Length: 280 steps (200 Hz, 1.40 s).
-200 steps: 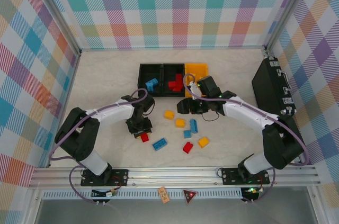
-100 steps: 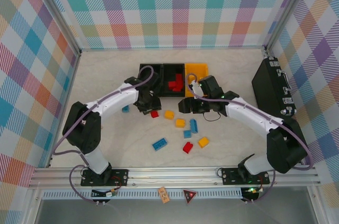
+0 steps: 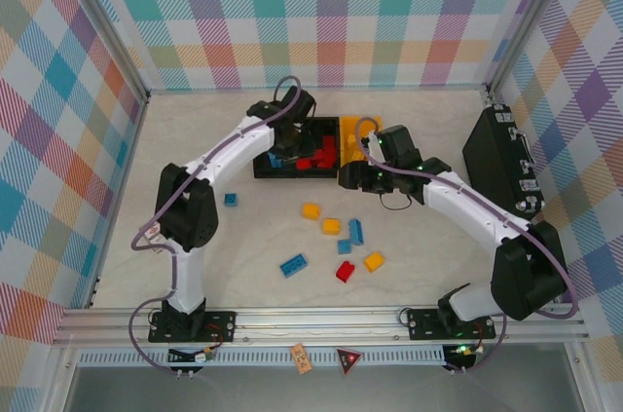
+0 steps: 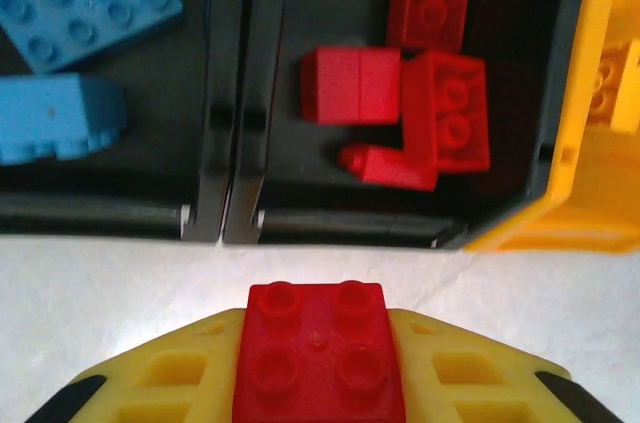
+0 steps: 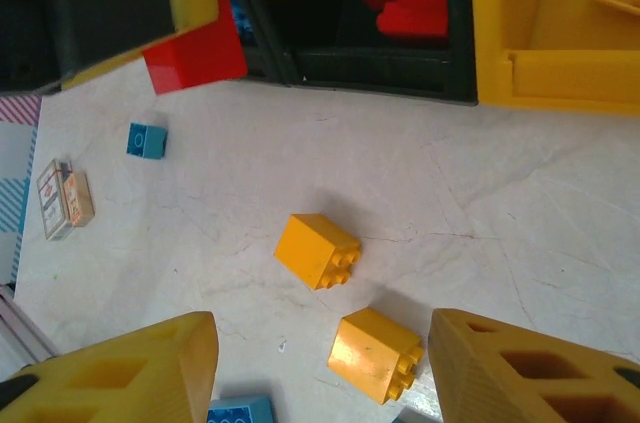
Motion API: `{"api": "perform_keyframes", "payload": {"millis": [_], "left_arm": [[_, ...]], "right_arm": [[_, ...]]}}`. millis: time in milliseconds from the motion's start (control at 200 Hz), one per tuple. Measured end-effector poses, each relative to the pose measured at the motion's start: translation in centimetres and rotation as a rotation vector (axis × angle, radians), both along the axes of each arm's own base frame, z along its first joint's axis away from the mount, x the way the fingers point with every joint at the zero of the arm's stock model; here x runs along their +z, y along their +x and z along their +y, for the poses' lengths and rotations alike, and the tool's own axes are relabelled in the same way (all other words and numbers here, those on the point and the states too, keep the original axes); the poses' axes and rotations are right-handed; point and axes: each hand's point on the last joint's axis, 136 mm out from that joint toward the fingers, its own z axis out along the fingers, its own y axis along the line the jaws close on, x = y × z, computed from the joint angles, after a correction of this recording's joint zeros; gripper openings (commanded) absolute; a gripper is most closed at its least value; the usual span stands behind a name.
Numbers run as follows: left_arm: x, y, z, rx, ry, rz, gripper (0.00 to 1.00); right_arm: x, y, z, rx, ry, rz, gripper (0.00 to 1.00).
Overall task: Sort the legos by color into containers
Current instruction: Place the lego in the container.
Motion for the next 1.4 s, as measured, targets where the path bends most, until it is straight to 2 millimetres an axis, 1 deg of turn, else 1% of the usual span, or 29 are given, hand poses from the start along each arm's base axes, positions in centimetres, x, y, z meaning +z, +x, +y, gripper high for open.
{"api": "perform_keyframes", "payload": {"millis": [100, 235, 415, 495, 685, 775, 910, 935, 1005, 1060, 1230, 1400], "left_arm": [[-0.5, 1.9, -0.5, -0.003, 0.016, -0.019, 0.20], [-1.3, 4.6, -1.7, 0.000, 0.015, -0.043, 0.20], [-1.8, 7.6, -2.9, 0.011, 0.016, -0.082, 0.21], [-1.9, 8.4, -3.0, 0.016, 0.017, -0.091, 0.22], [-3.0, 9.9, -2.2, 0.042, 0.020, -0.091, 0.24], [-3.6, 10.3, -2.2, 0.043, 0.016, -0.086, 0.26], [-3.5, 10.4, -2.2, 0.042, 0.009, -0.086, 0.31], [-3.5, 10.3, -2.2, 0.041, 0.009, -0.085, 0.33], [-3.5, 10.3, -2.3, 0.038, 0.010, -0.086, 0.43], [-3.5, 10.3, -2.3, 0.032, 0.009, -0.087, 0.48], [-3.4, 10.3, -2.5, 0.020, 0.010, -0.091, 0.51], [-3.0, 10.0, -2.9, 0.005, 0.010, -0.096, 0.51]], "right_arm": [[-0.1, 0.0, -0.2, -0.014, -0.005, 0.009, 0.58], [-0.2, 0.1, -0.3, -0.026, -0.010, 0.014, 0.58], [-0.3, 0.1, -0.4, -0.038, -0.011, 0.018, 0.58], [-0.3, 0.1, -0.4, -0.043, -0.009, 0.021, 0.58], [-0.3, 0.2, -0.6, -0.054, -0.015, 0.022, 0.58], [-0.4, 0.3, -0.6, -0.058, -0.019, 0.020, 0.58], [-0.4, 0.4, -0.8, -0.067, -0.027, 0.016, 0.59], [-0.4, 0.5, -0.8, -0.069, -0.029, 0.014, 0.59], [-0.5, 0.5, -0.9, -0.072, -0.032, 0.014, 0.59], [-0.6, 0.6, -0.9, -0.074, -0.035, 0.015, 0.59], [-0.9, 0.8, -0.8, -0.074, -0.041, 0.021, 0.59], [-0.9, 0.8, -0.9, -0.077, -0.043, 0.020, 0.59]]}}
